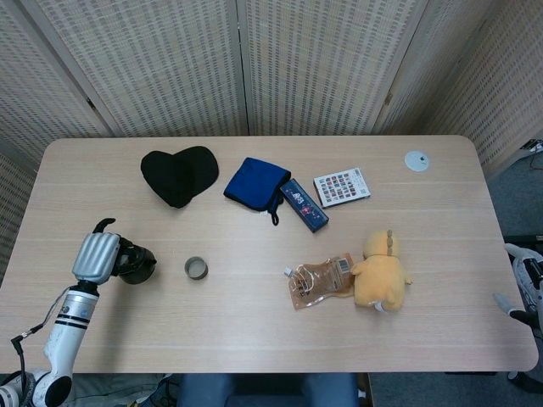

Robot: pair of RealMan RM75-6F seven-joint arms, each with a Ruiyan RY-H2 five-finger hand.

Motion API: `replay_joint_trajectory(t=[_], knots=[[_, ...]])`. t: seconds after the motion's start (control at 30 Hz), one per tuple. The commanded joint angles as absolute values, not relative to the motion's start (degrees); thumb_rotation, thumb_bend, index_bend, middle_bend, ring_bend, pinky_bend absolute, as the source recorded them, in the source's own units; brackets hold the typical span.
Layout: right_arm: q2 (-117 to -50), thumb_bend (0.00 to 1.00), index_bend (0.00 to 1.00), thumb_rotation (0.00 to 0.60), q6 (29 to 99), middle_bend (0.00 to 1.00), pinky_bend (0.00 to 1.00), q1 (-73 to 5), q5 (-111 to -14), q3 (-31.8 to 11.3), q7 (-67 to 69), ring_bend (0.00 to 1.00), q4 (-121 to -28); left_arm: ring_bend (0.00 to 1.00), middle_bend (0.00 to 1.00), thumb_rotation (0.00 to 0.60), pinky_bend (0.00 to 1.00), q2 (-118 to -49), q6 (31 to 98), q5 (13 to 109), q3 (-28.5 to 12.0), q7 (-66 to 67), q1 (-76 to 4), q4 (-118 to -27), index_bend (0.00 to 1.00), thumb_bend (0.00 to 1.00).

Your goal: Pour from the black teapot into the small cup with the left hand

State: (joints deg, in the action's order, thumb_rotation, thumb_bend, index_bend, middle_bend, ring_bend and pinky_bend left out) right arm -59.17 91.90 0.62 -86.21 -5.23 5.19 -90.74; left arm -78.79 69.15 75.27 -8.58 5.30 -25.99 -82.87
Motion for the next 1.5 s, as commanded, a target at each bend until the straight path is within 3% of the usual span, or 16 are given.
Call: replay_joint_trajectory(t=[0.03,0.33,0.87,1.5], knots=[[-59.2,0.11,0.24,0.6,91.9,0.29,0.23,0.7,-86.2,-5.2,5.1,0.23,-90.8,0.97,1.0,0.365,0.16,-78.5,69.3,76.0,-8.3,5.1,-26.1,-83.5,1.0,0.41],[-59.1,0.11,0.24,0.6,92.2,0.29,0.23,1.0,-86.2,-5.1,5.1,0.23,-90.9,0.96,1.0,0.495,0.18,-78.6,69.1,77.9,-7.6,5.7,-26.6,-84.8,1.0,0.41],[-59.0,0.11,0.24,0.6,92.3,0.29,0.23,1.4,-86.2,-5.1,5.9,0.23,-90.5,0.96,1.0,0.501,0.41,-78.8,68.4,78.9,-7.4,7.5,-27.7,-85.3,1.0,0.41],[-58.3,0.11,0.24,0.6,94.3,0.29,0.23,1.5,-86.3,-6.4,4.9,0.22,-91.4,0.96,1.0,0.512,0.44,-80.7,66.5,79.6,-7.7,10.3,-30.4,-84.5,1.0,0.41]])
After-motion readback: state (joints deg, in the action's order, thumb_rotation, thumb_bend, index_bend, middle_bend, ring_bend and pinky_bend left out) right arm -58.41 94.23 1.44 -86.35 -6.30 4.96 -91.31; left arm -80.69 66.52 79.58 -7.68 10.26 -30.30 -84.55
